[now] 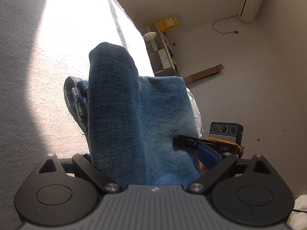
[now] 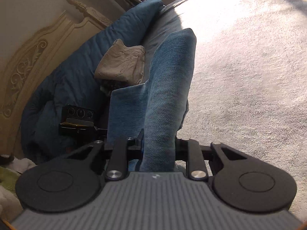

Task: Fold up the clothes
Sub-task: 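Carry the jeans bundle with both grippers toward the folded clothes stack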

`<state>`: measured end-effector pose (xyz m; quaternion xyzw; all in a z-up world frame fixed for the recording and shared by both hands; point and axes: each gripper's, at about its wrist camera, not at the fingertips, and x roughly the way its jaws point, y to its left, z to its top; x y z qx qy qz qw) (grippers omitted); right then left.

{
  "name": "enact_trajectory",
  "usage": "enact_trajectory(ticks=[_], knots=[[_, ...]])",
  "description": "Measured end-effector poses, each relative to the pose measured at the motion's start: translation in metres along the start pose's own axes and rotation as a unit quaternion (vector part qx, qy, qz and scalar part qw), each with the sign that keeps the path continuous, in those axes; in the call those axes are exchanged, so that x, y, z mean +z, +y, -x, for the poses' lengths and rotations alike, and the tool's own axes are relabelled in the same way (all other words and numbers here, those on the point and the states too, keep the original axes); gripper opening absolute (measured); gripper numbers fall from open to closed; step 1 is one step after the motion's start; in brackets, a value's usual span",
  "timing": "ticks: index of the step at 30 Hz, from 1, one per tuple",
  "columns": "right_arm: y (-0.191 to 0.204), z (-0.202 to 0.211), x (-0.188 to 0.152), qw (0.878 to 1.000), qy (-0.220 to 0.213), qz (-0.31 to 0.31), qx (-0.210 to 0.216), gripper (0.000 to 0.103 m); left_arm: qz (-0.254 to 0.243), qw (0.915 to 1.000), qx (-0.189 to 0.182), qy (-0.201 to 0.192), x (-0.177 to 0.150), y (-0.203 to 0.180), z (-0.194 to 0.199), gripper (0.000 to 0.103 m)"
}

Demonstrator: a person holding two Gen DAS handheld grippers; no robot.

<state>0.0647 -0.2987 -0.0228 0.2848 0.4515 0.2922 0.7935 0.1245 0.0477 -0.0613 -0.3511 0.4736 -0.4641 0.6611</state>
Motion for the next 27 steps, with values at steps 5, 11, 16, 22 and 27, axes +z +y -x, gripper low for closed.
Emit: enact_trajectory(ticks=[5,11,16,22,27], knots=[[-0.047,0.044,-0.045,0.998,-0.032,-0.048,0.024,0.021,-0.028,0.9966,0.041,0.066,-0.004,-0.047,-0.062,0.096],[-0.094,0.171,-0.106,0.99,-0.12,-0.073,0.001,0.021,-0.127,0.9697,0.044,0.204,-0.005,-0.141,-0.207,0.096],[-0.105,0.312,-0.15,0.979,-0.171,-0.066,-0.092,0.021,-0.188,0.94,0.004,0.285,-0.068,-0.218,-0.319,0.093],[-0.127,0.461,-0.188,0.956,-0.157,-0.047,-0.244,0.021,-0.17,0.9396,-0.08,0.286,-0.143,-0.258,-0.446,0.092],[-0.177,0.519,-0.193,0.948,-0.106,-0.057,-0.295,0.021,-0.077,0.9594,-0.093,0.255,-0.198,-0.243,-0.51,0.088]])
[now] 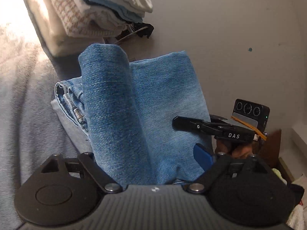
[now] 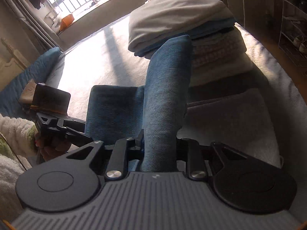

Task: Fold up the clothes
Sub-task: 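Carry the jeans bundle with both grippers toward the folded clothes stack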

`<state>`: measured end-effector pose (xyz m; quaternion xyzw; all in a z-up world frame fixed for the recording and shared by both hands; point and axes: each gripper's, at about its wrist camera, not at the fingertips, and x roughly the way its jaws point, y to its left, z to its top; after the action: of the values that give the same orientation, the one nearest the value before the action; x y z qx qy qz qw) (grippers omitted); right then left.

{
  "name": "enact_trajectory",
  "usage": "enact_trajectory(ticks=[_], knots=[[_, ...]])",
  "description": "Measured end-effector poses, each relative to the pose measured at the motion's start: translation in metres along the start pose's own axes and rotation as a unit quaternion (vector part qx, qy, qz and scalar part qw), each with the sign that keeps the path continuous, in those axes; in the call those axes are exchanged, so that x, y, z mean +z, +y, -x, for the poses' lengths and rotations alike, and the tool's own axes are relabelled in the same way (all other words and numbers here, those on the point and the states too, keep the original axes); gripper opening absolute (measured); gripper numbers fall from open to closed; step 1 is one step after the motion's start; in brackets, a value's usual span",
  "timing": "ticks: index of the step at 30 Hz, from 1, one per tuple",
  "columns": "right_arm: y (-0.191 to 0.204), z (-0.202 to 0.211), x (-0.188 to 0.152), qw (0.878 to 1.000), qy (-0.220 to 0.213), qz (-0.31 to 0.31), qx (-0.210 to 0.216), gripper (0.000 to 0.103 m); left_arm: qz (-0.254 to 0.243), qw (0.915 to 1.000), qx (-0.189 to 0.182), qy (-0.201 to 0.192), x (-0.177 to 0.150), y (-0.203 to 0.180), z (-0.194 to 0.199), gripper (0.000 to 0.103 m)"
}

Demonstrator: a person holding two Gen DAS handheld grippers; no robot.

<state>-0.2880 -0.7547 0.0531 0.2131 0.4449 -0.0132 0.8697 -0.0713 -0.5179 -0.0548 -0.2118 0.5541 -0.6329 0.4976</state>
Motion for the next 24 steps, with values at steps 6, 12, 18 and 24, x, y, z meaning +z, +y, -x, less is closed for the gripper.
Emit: enact_trajectory(ticks=[6,12,18,24], knots=[[-0.039,-0.02,0.017,0.999,0.046,0.027,0.004,0.021,0.043,0.9985,0.014,-0.031,-0.007,0.006,-0.027,0.088],[-0.08,-0.048,0.02,0.998,0.053,0.011,0.036,0.022,0.036,0.9979,0.04,-0.036,-0.025,0.019,-0.029,0.089],[-0.117,-0.076,0.005,0.998,0.051,-0.012,0.039,0.026,0.024,0.9982,0.041,-0.037,-0.041,0.028,-0.032,0.089],[-0.129,-0.065,-0.005,0.998,0.011,-0.047,-0.032,0.053,0.023,0.9979,0.048,-0.038,-0.056,0.035,0.0,0.096]])
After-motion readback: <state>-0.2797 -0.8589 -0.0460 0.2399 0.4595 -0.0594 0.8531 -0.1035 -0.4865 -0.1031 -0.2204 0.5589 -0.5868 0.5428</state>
